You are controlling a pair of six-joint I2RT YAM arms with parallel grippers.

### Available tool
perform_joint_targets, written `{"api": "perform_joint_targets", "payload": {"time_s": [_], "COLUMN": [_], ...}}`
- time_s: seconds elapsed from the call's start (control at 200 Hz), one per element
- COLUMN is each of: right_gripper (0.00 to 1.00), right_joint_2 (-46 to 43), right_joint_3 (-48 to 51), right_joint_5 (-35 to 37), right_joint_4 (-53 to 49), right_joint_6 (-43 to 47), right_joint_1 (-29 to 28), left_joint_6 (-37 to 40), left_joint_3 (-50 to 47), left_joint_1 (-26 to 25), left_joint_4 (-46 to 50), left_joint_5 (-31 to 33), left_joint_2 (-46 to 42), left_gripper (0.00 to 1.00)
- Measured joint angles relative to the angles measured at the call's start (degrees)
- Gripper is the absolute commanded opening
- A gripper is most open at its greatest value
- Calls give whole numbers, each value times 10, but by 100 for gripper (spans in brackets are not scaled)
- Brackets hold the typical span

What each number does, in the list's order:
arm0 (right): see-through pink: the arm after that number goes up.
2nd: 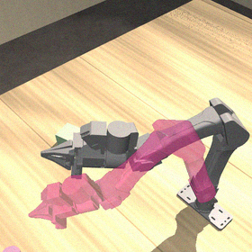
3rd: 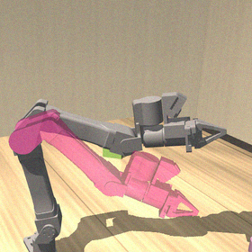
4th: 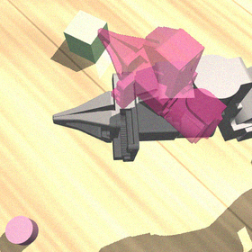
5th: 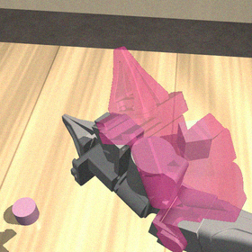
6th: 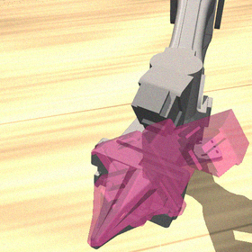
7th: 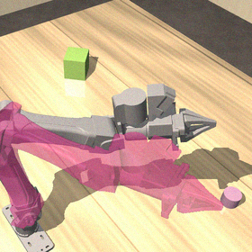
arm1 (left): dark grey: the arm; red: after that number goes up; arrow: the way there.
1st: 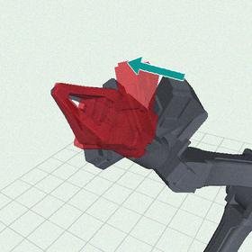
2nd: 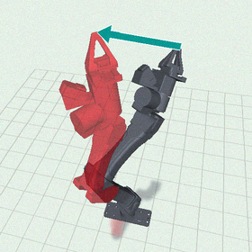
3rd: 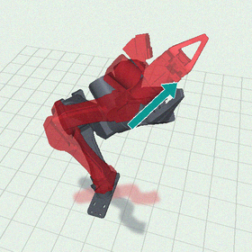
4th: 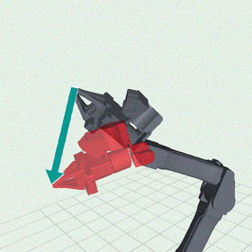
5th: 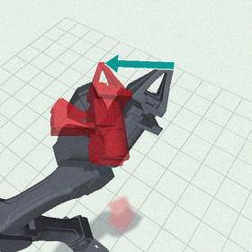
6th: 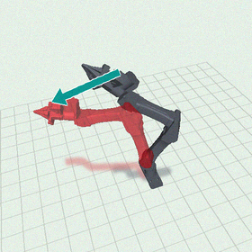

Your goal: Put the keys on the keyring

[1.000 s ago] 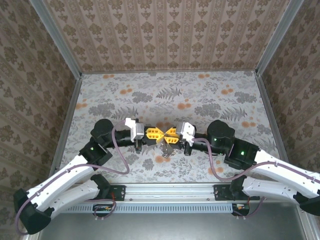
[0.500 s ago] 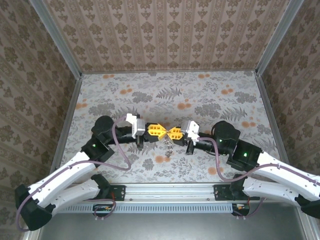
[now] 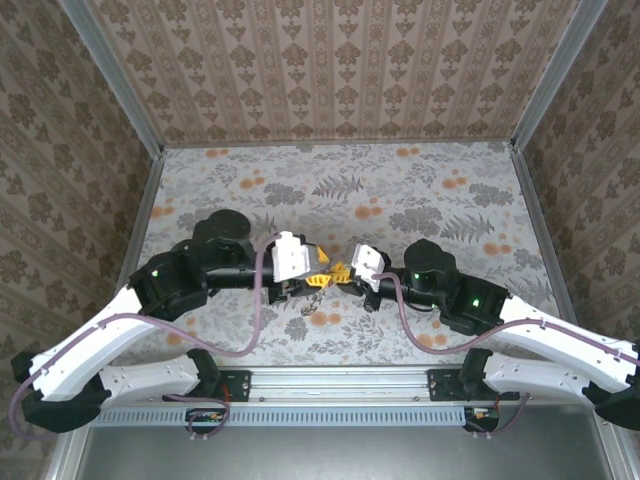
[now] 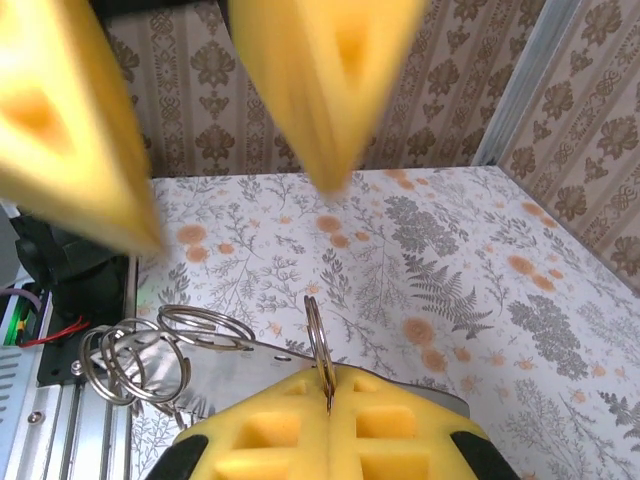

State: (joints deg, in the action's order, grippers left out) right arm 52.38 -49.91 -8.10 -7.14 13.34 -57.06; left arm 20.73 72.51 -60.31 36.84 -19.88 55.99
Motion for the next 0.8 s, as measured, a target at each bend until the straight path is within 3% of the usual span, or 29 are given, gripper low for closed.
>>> {"api": "perform_joint_targets", "payload": {"time_s": [0.115,0.25,0.29,0.355,0.58,0.695,0.8], "right_gripper": [0,0,0,0,0,12,16], "right_joint_2": [0,0,0,0,0,-4,-14], "right_joint_3": [-3,-4,-4,-4,-4,-2,7], "right_joint_5": [0,-4,-5,-9,-11,-13,-24], "right_joint_4": [0,-6,-7,-9,-13,-12,2], "right_joint_6": [0,2,3,5,17,19,20], "right_joint_1": [0,0,0,-1,-6,-11,-16], "left_joint_6": [12,21,23,25,31,13,-14], "left_joint_3": [0,0,0,0,-6,-58,-121], "left_joint_1": [0,0,0,0,0,16,32], "left_joint_4": [35,50,52,52,47,-6,-82], "left_joint_5": [24,38,41,44,40,0,-48], "left_joint_2": [19,28,29,31,28,-8,-54], "left_gripper": [31,24,18,0,0,0,0]}}
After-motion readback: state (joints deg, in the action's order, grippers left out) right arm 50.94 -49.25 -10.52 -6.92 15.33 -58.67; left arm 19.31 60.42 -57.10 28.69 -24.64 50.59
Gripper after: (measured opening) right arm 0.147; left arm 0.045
